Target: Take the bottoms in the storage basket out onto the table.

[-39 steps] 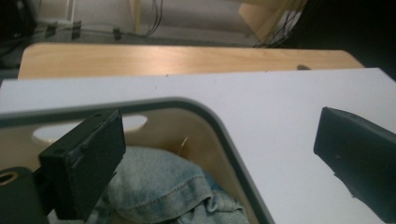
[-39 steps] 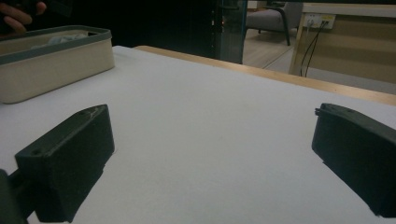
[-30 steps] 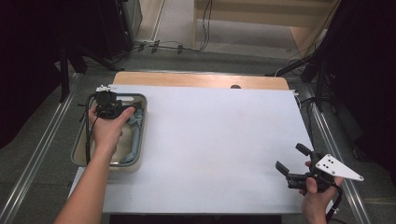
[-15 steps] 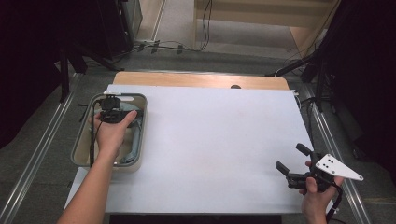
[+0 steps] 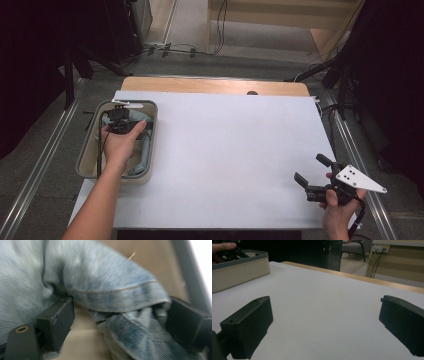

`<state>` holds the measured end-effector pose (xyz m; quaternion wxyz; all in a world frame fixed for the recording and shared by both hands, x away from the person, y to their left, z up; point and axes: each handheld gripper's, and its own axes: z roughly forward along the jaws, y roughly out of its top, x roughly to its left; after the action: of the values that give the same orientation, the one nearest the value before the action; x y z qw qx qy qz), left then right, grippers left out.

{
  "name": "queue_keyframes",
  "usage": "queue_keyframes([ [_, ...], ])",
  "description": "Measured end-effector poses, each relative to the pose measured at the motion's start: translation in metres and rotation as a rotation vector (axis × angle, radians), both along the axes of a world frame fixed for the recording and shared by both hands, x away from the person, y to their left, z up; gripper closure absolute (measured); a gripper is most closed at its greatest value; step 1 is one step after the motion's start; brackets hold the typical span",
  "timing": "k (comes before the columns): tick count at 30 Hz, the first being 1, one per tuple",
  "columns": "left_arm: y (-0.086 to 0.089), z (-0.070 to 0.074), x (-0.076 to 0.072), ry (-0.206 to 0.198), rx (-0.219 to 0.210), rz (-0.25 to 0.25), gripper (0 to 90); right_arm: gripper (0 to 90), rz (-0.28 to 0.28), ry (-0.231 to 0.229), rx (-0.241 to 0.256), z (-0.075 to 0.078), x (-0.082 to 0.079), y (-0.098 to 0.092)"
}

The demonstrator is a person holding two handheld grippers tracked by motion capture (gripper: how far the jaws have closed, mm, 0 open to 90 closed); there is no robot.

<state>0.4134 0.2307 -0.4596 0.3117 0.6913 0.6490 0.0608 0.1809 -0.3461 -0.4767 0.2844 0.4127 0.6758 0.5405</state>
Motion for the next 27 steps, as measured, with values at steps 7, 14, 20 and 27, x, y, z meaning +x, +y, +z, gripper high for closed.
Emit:
queue_keyframes([
  [7,0.0007,-0.0068,0.0066,0.046,-0.001,-0.006,11.4,0.0,-0.011,0.007,-0.004,-0.0013,0.0011,-0.0018],
  [14,-0.0015,-0.0124,0.0109,0.057,0.022,-0.058,23.0,0.0,-0.011,0.014,-0.008,-0.0022,0.0023,-0.0001],
  [20,-0.0029,-0.0136,0.0110,0.040,0.051,-0.078,25.4,0.0,-0.014,0.017,-0.011,-0.0025,0.0030,0.0007],
  [27,-0.0038,-0.0146,0.0101,0.026,0.058,-0.079,26.6,0.0,-0.015,0.027,-0.020,-0.0038,0.0045,0.0034],
])
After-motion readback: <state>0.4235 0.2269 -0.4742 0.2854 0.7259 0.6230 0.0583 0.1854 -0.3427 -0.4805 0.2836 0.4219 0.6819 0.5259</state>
